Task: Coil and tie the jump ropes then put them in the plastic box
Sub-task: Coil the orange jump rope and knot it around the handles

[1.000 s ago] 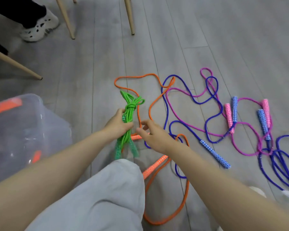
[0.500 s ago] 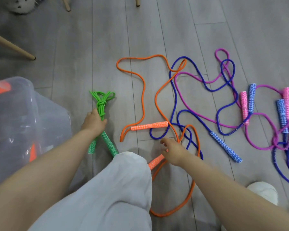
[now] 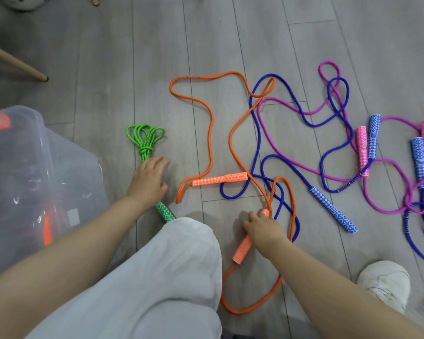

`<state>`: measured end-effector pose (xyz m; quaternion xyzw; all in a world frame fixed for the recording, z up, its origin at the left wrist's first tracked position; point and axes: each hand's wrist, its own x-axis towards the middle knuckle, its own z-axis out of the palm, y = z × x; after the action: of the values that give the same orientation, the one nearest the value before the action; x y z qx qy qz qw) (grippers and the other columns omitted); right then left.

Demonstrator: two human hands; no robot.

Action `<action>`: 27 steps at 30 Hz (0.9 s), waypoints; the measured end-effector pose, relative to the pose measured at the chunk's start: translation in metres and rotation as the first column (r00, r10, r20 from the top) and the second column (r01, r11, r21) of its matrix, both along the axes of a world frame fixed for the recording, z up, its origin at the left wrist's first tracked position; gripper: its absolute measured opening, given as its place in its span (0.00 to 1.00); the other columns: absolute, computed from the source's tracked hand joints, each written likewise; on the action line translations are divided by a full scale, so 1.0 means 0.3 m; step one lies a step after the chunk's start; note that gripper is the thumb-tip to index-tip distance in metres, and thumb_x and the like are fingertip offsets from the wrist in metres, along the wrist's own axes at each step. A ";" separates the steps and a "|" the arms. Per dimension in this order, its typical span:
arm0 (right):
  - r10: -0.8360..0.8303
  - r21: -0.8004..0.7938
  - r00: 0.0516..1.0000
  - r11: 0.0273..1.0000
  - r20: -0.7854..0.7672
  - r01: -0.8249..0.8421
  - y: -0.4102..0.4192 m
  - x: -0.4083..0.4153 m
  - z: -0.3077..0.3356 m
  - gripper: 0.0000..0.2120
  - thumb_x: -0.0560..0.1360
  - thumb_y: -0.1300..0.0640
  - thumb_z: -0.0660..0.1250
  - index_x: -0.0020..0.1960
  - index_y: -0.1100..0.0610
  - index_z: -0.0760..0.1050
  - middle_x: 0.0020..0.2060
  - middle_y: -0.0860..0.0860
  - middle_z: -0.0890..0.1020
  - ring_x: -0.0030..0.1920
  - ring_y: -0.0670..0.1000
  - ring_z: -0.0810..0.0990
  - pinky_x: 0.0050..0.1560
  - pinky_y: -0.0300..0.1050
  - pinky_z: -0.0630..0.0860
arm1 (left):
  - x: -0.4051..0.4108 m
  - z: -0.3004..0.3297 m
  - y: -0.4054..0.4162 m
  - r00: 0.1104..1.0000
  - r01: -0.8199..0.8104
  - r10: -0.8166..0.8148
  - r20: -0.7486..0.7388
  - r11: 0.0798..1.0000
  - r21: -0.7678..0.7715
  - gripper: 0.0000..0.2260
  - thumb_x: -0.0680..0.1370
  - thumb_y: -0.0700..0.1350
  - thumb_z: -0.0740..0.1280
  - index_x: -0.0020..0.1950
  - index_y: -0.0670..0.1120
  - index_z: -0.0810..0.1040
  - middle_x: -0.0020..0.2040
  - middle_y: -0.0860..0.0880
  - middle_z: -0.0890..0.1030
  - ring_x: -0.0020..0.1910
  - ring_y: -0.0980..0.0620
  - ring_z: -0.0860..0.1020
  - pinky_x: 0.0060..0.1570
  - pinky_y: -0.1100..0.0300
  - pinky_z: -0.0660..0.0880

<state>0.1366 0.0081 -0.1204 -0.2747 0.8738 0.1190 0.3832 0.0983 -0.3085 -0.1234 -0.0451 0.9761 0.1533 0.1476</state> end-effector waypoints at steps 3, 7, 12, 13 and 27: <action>0.156 0.044 0.987 0.987 -0.036 -0.154 0.033 0.014 0.014 0.17 0.79 0.64 0.57 0.67 0.58 0.72 0.66 0.57 0.68 0.63 0.59 0.71 0.58 0.52 0.71 | -0.001 0.019 0.053 0.990 0.141 -0.141 -0.005 0.988 0.070 0.26 0.71 0.39 0.69 0.69 0.45 0.72 0.69 0.43 0.72 0.69 0.41 0.67 0.69 0.48 0.62; 0.017 -0.090 0.995 0.996 -0.097 -0.026 0.068 0.005 0.061 0.15 0.79 0.63 0.57 0.64 0.56 0.70 0.60 0.55 0.73 0.59 0.59 0.74 0.52 0.52 0.71 | -0.006 0.071 0.135 0.963 0.265 -0.268 0.019 0.958 0.112 0.22 0.73 0.45 0.64 0.67 0.46 0.74 0.66 0.46 0.74 0.67 0.43 0.70 0.66 0.51 0.64; -0.660 -0.530 0.751 0.649 -0.034 0.546 0.097 -0.049 0.185 0.06 0.72 0.56 0.63 0.48 0.53 0.69 0.45 0.51 0.76 0.46 0.58 0.78 0.39 0.48 0.70 | -0.027 0.183 0.204 0.909 0.379 -0.396 0.134 0.915 0.136 0.26 0.70 0.47 0.60 0.68 0.50 0.72 0.66 0.49 0.73 0.67 0.45 0.69 0.67 0.51 0.65; -0.763 -0.577 0.645 0.508 0.043 0.639 0.106 -0.064 0.219 0.05 0.71 0.56 0.64 0.44 0.52 0.68 0.41 0.50 0.76 0.43 0.57 0.77 0.40 0.49 0.72 | -0.037 0.219 0.220 0.901 0.391 -0.409 0.145 0.910 0.141 0.25 0.70 0.48 0.60 0.68 0.49 0.72 0.66 0.48 0.73 0.67 0.45 0.69 0.67 0.52 0.65; -0.665 -0.673 0.283 -0.449 0.691 0.588 0.297 -0.069 0.908 0.07 0.80 0.56 0.63 0.46 0.58 0.75 0.41 0.57 0.80 0.33 0.52 0.80 0.36 0.43 0.81 | -0.068 0.892 0.462 0.893 0.401 -0.434 0.121 0.888 0.224 0.13 0.79 0.43 0.64 0.63 0.48 0.75 0.60 0.49 0.79 0.56 0.50 0.78 0.59 0.57 0.73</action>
<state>0.1160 0.0972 0.1519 0.1503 0.7063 -0.6874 0.0779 0.0780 -0.1698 0.1441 0.1682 0.9273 0.2072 0.2624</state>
